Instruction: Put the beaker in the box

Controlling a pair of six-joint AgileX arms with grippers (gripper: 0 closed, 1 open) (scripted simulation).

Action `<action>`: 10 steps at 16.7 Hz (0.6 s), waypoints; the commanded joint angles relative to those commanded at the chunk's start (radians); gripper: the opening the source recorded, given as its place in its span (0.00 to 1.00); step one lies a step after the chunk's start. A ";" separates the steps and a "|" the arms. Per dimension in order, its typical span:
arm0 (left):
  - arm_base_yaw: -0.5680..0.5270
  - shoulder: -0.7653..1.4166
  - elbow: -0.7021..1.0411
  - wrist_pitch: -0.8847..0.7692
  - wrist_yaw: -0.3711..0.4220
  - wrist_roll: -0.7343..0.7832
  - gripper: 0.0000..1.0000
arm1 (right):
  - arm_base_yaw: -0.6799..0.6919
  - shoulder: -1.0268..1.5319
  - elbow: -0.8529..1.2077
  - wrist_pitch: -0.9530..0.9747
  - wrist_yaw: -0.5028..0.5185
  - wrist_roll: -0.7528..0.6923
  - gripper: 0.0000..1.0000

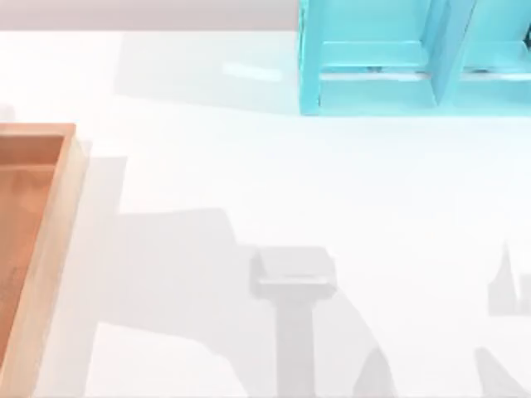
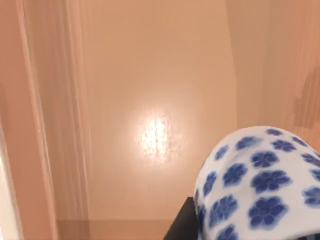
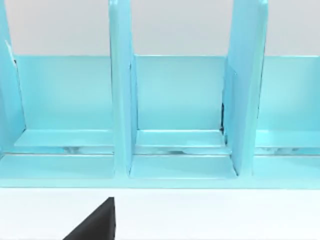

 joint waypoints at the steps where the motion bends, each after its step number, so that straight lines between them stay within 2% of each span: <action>1: 0.002 0.000 -0.024 0.024 0.000 -0.001 0.00 | 0.000 0.000 0.000 0.000 0.000 0.000 1.00; 6: 0.006 0.002 -0.202 0.203 0.001 0.002 0.00 | 0.000 0.000 0.000 0.000 0.000 0.000 1.00; 10: 0.006 0.002 -0.236 0.237 0.001 0.003 0.00 | 0.000 0.000 0.000 0.000 0.000 0.000 1.00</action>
